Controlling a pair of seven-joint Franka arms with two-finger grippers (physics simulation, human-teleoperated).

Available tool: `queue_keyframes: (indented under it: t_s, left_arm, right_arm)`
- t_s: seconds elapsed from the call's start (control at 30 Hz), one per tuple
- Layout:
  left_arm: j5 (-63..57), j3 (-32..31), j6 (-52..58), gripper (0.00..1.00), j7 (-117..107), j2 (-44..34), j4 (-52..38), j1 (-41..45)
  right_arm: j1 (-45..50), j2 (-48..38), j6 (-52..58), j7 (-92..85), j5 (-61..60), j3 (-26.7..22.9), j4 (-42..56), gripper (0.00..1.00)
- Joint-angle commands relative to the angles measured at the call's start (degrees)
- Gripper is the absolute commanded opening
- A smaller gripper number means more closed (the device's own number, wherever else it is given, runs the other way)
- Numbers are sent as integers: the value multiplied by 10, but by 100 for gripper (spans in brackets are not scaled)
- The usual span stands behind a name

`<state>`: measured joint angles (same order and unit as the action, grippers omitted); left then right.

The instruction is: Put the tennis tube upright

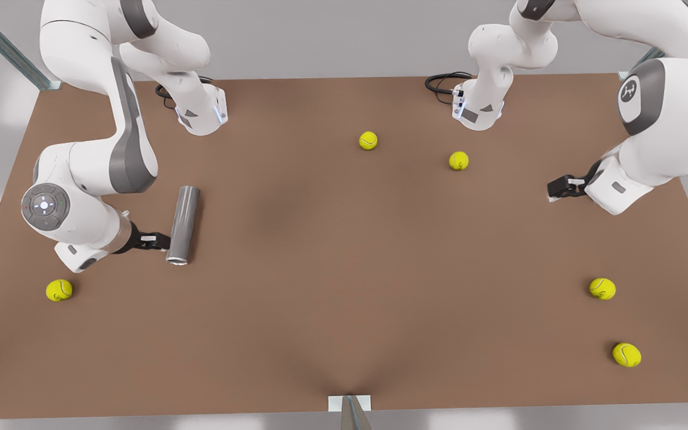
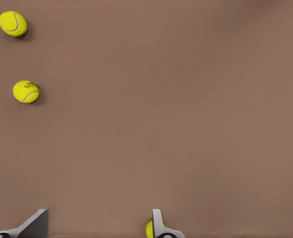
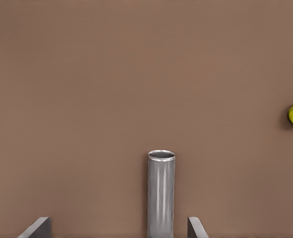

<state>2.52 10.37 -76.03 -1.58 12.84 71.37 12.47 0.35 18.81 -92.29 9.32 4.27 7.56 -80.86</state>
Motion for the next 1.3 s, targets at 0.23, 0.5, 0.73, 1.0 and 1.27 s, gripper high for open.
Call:
queue_keyframes:
  t_s: [0.23, 0.5, 0.73, 1.0, 1.27]
  left_arm:
    - [-9, -1, 4, 100, 0, -1, 1, -2]
    - [-9, -1, -41, 100, 0, -34, 83, -3]
    - [-9, -2, -57, 100, 0, -43, 111, -10]
    - [-8, -36, -54, 100, 0, -43, 120, -44]
    - [-8, -37, -51, 100, 0, -41, 121, -43]
  right_arm:
    - [-15, -40, -134, 4, -28, 3, -231, 100]
    - [-99, -29, -404, -9, -27, 4, -457, 100]
    - [-102, -41, -400, 0, -29, 5, -511, 100]
    - [-102, -41, -452, -9, -29, 5, -566, 100]
    - [-93, -24, -513, -11, -29, 5, -586, 100]
